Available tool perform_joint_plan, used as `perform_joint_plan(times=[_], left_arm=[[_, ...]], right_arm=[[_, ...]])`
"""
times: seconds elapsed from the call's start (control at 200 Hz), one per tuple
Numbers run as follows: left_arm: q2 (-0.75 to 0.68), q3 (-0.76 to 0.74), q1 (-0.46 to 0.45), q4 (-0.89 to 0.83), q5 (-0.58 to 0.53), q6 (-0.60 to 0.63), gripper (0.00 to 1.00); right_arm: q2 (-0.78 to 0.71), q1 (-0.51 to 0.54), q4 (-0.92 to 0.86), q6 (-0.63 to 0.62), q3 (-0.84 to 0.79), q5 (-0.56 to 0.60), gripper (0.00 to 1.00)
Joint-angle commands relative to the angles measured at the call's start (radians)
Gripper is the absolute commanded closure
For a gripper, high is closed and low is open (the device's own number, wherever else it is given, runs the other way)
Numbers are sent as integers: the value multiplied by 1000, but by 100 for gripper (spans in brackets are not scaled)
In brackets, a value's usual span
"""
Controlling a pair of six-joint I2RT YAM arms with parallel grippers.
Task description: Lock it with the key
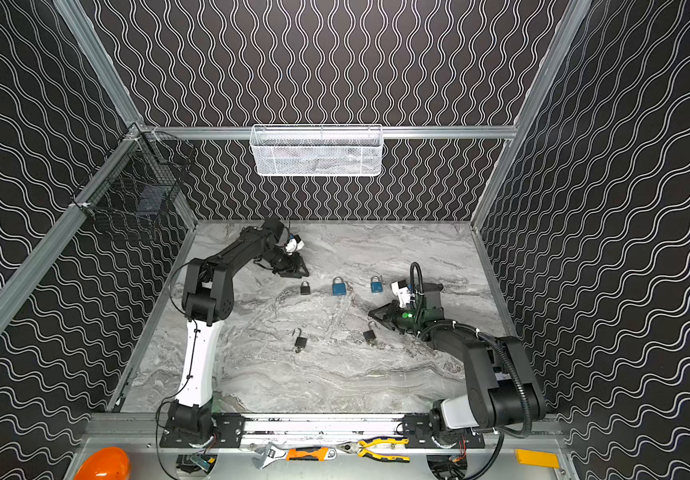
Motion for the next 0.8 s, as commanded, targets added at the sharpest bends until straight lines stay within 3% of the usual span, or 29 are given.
perform_joint_plan(times=[0.0,0.135,0.165,0.19,0.485,0.536,0.651,0.691,0.796], left_arm=[[-61,-21,15,110,17,-70,59],[-153,-64,34,187,14,-105,55],[-176,-76,39,204,3,-114,34],[-194,-88,44,216,-8,-121,29],[-404,-201,111,300,-104,-189,24],[-450,-230,120,306,-130,-195,17],[-554,-287,128,285,-213,-189,12],[-583,-302,132,269,-218,-183,2],[-671,-362,142,257,-230,-188,1]], right_arm=[[-9,16,6,5,11,36,100],[2,52,-20,-9,56,79,100],[7,60,-28,-10,68,87,100],[10,68,-25,-9,75,94,100],[144,188,-18,-33,230,245,100],[177,207,-7,-33,262,269,100],[251,252,-5,-37,347,316,100],[274,264,-6,-36,379,327,100],[336,313,-25,-31,462,379,100]])
